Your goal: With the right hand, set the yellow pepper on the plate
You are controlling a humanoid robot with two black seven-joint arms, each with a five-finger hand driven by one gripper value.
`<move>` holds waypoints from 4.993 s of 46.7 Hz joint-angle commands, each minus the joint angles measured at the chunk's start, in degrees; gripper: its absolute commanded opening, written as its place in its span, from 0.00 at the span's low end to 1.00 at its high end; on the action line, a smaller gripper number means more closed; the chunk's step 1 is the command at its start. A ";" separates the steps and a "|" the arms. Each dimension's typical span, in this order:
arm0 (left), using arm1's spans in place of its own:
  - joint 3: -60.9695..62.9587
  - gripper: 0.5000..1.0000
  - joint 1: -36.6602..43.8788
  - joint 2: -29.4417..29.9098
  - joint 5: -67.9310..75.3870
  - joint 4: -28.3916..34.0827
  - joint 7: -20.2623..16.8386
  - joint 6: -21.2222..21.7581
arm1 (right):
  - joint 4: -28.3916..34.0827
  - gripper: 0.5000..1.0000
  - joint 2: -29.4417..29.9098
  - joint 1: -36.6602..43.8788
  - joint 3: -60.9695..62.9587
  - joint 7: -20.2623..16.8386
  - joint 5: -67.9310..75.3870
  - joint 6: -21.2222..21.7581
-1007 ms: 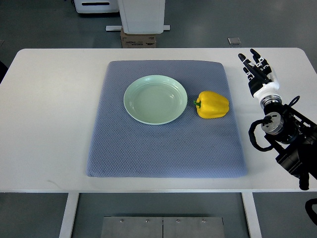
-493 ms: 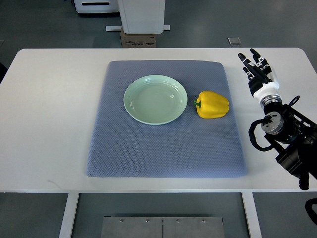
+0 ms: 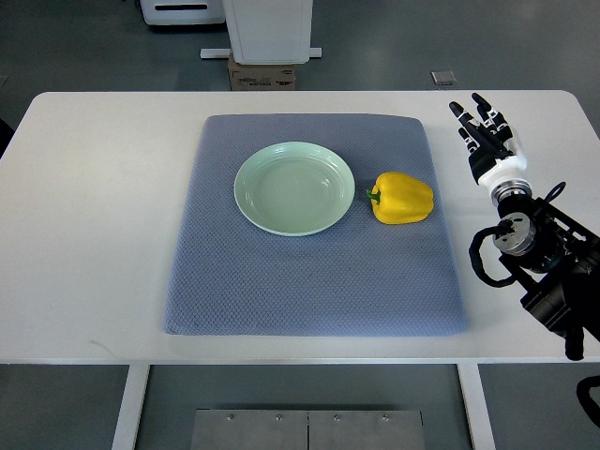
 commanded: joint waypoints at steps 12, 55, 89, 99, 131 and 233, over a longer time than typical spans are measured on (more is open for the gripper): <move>0.00 1.00 0.00 0.00 0.01 0.00 0.02 -0.05 | -0.70 1.00 -0.36 0.10 0.00 -0.07 0.00 -0.09; 0.00 1.00 0.00 0.00 0.01 0.00 0.02 0.03 | 12.29 1.00 -4.48 -5.17 -1.84 7.66 -3.69 2.46; 0.00 1.00 0.00 0.00 0.01 0.00 0.02 -0.05 | 27.42 1.00 -19.08 2.29 -28.63 9.77 -28.65 -15.72; 0.00 1.00 0.00 0.00 0.01 0.00 0.02 0.03 | 27.68 1.00 -19.87 9.68 -43.76 10.59 -29.27 -23.20; 0.00 1.00 0.00 0.00 0.01 0.00 0.02 -0.05 | 27.60 1.00 -20.31 18.29 -63.45 10.59 -29.27 -25.84; 0.00 1.00 0.00 0.00 0.01 0.00 0.02 0.03 | 25.75 0.93 -15.74 20.05 -68.73 8.63 -28.48 -25.66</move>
